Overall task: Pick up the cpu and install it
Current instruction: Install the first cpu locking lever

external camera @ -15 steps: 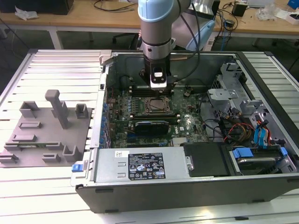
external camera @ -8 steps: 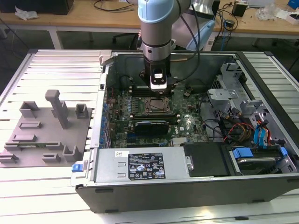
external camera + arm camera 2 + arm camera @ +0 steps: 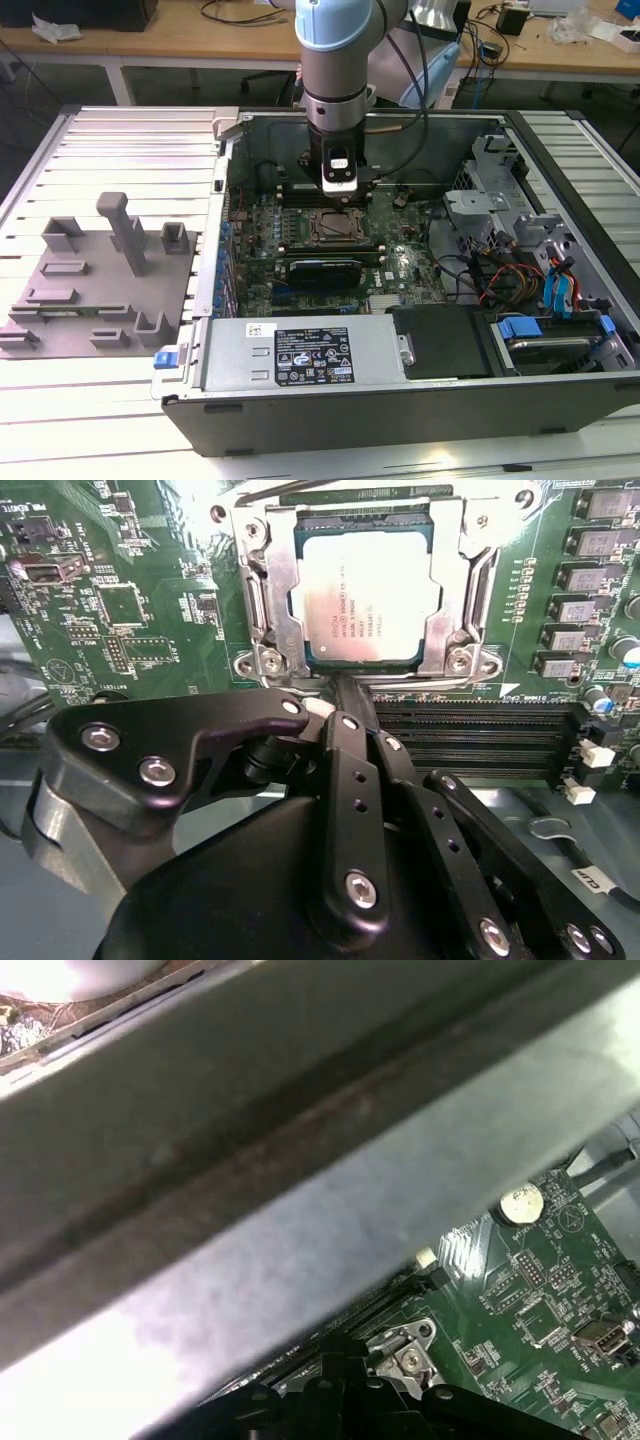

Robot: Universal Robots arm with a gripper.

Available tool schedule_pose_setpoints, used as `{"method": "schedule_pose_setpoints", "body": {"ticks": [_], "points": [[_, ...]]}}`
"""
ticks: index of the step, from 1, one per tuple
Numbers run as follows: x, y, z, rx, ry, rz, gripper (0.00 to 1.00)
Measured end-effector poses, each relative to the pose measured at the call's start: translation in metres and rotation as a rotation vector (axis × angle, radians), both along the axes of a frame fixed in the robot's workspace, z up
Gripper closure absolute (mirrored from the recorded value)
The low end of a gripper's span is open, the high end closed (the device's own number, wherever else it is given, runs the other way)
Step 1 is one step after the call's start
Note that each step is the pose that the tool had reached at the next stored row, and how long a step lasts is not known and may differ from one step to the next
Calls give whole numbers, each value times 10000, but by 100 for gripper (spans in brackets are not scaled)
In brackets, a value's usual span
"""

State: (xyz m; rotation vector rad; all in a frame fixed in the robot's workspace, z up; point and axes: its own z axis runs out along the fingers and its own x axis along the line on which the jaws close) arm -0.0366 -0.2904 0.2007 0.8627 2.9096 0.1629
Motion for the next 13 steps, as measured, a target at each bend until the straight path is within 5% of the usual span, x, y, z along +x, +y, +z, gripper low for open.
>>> {"method": "schedule_pose_setpoints", "body": {"ticks": [13], "points": [[116, 3, 6, 15, -14, -1, 89]]}}
